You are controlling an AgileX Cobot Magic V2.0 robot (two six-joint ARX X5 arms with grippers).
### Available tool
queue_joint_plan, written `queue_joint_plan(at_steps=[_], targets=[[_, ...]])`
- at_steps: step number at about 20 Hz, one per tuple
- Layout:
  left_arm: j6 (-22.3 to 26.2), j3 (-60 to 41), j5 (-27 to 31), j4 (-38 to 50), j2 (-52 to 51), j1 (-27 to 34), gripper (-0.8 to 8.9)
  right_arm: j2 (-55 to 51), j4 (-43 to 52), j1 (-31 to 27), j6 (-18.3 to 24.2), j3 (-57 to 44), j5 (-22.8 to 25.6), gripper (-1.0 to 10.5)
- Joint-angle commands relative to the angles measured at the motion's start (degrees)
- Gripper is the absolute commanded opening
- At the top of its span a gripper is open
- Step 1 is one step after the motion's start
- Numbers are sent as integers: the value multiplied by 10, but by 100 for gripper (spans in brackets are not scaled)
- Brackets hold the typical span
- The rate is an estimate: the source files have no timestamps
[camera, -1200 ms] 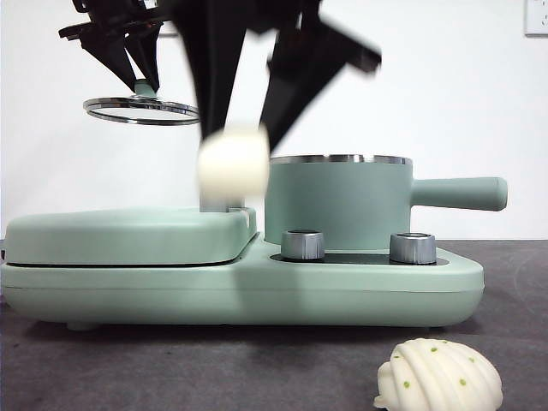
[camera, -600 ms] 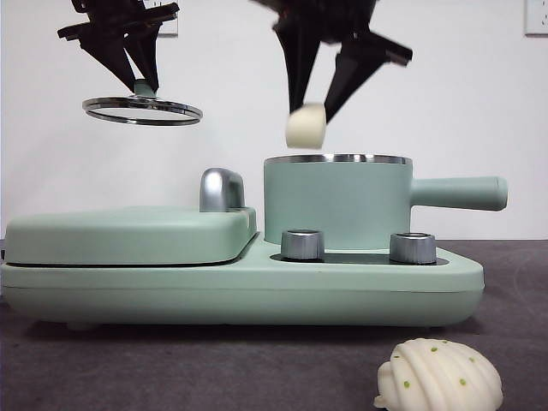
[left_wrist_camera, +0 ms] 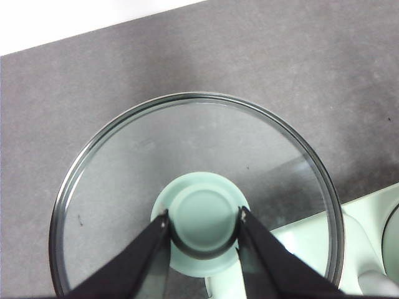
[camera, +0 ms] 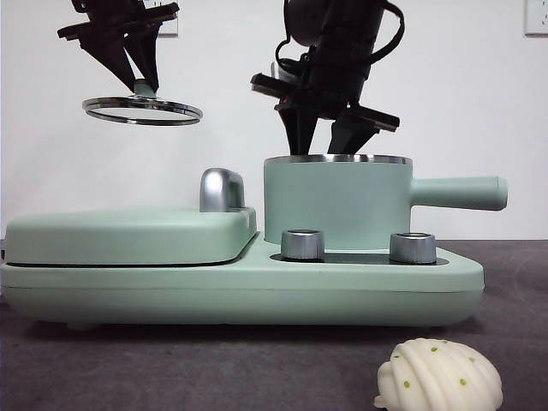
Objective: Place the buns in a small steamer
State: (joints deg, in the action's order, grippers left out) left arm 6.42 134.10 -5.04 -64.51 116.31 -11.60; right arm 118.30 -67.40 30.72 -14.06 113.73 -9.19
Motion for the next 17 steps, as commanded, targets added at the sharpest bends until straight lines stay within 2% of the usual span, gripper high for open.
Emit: queue_joint_plan(at_steps=[1, 6, 17], targets=[[-3, 24, -3, 12, 2, 0, 56, 13, 11, 7, 10, 15, 5, 197], [-3, 24, -3, 12, 2, 4, 56, 13, 14, 9, 10, 15, 7, 324], [-7, 24, -3, 12, 2, 9, 56, -69, -9, -5, 1, 16, 10, 326]])
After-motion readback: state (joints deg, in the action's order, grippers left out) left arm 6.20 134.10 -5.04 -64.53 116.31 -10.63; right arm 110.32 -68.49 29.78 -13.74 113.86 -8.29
